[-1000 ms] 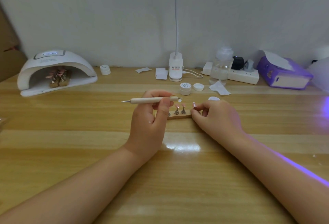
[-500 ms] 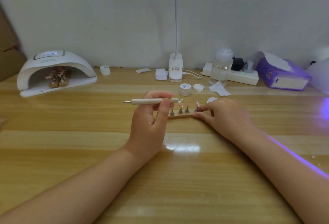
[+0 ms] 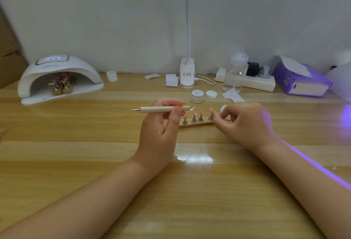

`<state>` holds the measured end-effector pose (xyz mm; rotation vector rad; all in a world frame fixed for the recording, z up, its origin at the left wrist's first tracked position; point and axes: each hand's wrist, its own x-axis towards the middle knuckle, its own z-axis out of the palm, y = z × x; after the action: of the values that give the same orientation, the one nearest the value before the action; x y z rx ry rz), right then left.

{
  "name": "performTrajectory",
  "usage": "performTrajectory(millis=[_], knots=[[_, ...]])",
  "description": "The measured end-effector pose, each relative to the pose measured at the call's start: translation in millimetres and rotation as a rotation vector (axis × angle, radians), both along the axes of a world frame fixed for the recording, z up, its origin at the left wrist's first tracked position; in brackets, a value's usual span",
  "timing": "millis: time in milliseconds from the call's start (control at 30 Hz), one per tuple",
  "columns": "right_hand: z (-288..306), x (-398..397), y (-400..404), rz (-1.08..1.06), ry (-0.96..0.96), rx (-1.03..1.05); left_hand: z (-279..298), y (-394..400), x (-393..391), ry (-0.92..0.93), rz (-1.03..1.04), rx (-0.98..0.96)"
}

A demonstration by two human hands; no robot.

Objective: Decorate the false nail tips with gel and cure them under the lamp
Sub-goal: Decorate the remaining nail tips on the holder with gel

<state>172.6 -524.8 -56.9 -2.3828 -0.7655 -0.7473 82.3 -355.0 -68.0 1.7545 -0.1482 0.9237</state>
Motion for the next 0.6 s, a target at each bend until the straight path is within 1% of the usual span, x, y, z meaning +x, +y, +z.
performTrajectory(millis=[133, 200, 267, 433, 533, 600], knots=[[0.6, 3.7, 3.7, -0.051, 0.044, 0.144, 0.3, 0.4, -0.8, 0.000, -0.006, -0.004], [0.4, 13.3, -1.8, -0.116, 0.071, 0.156, 0.5, 0.3, -1.4, 0.002, -0.010, -0.005], [-2.5, 24.8, -9.5, -0.161, 0.143, 0.111, 0.6, 0.1, -1.9, 0.005, -0.010, -0.004], [-12.5, 43.1, -17.6, -0.260, 0.392, -0.128, -0.3, -0.1, -1.5, 0.008, -0.006, -0.006], [-14.1, 44.6, -16.1, -0.284, 0.438, -0.193, -0.3, 0.1, -1.1, 0.011, -0.008, -0.010], [-14.5, 44.0, -16.3, -0.260, 0.433, -0.186, -0.2, 0.3, -1.5, 0.015, -0.012, -0.007]])
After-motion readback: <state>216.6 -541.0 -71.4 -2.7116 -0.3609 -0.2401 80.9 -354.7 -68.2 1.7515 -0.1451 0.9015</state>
